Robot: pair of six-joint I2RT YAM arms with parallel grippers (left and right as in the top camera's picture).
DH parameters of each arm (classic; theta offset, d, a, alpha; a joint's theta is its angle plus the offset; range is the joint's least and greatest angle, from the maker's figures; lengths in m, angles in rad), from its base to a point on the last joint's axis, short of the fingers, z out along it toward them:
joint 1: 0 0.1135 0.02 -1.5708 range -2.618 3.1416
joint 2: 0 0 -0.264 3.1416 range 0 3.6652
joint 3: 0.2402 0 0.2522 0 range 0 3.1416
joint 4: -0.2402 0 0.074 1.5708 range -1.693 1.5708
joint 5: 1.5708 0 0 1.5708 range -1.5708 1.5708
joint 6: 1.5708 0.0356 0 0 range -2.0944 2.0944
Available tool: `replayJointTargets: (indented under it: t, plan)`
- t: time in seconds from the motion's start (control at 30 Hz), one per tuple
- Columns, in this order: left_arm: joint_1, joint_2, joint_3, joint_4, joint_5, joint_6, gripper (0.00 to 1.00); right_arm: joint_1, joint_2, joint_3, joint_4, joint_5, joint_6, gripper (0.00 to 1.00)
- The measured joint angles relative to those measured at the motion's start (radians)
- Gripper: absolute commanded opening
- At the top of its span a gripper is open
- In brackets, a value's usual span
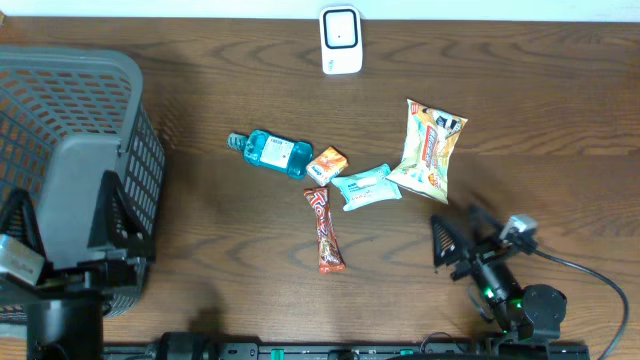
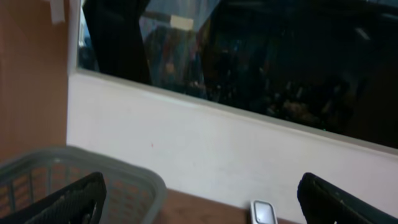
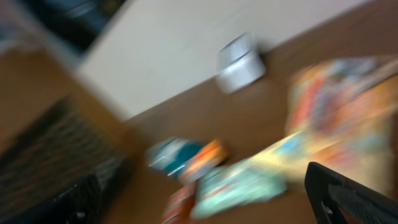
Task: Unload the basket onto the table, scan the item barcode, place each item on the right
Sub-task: 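Retract the left arm to rest and move the right gripper forward, then reach the right gripper to the yellow snack bag and grasp it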
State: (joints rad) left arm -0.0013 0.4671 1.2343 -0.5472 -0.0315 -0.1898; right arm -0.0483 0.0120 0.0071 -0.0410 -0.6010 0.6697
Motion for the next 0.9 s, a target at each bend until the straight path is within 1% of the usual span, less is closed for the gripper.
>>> replayJointTargets:
  t: [0.07, 0.2, 0.33, 0.37, 0.43, 0.57, 0.7, 0.8, 0.9]
  plan:
    - [0.033, -0.010, -0.001, -0.018, 0.050, -0.027, 0.98, 0.000, 0.000, 0.000, -0.002, -0.138, 0.071, 0.99]
    - [0.045, -0.021, -0.001, -0.021, 0.133, -0.069, 0.98, 0.000, 0.000, 0.000, -0.003, -0.364, 0.172, 0.99]
    - [0.046, -0.040, -0.002, -0.024, 0.166, -0.082, 0.98, 0.000, 0.000, 0.000, -0.002, -0.408, 0.199, 0.99]
    - [0.046, -0.050, -0.002, -0.025, 0.173, -0.086, 0.98, 0.000, 0.000, 0.000, -0.002, -0.414, 0.201, 0.98]
    - [0.046, -0.076, -0.004, -0.029, 0.181, -0.100, 0.98, 0.000, 0.000, 0.000, -0.001, -0.417, 0.207, 0.95]
    - [0.051, -0.139, -0.006, -0.030, 0.187, -0.125, 0.98, 0.000, 0.000, 0.000, -0.007, -0.391, 0.212, 0.95]
    - [0.052, -0.180, -0.011, -0.031, 0.187, -0.132, 0.98, 0.000, 0.031, 0.036, -0.100, -0.309, 0.195, 0.94]
    - [0.052, -0.187, -0.018, -0.033, 0.187, -0.137, 0.98, 0.000, 0.124, 0.130, -0.224, -0.217, 0.126, 0.94]
    - [0.052, -0.187, -0.032, -0.033, 0.187, -0.140, 0.98, 0.000, 0.273, 0.285, -0.308, -0.121, 0.035, 0.93]
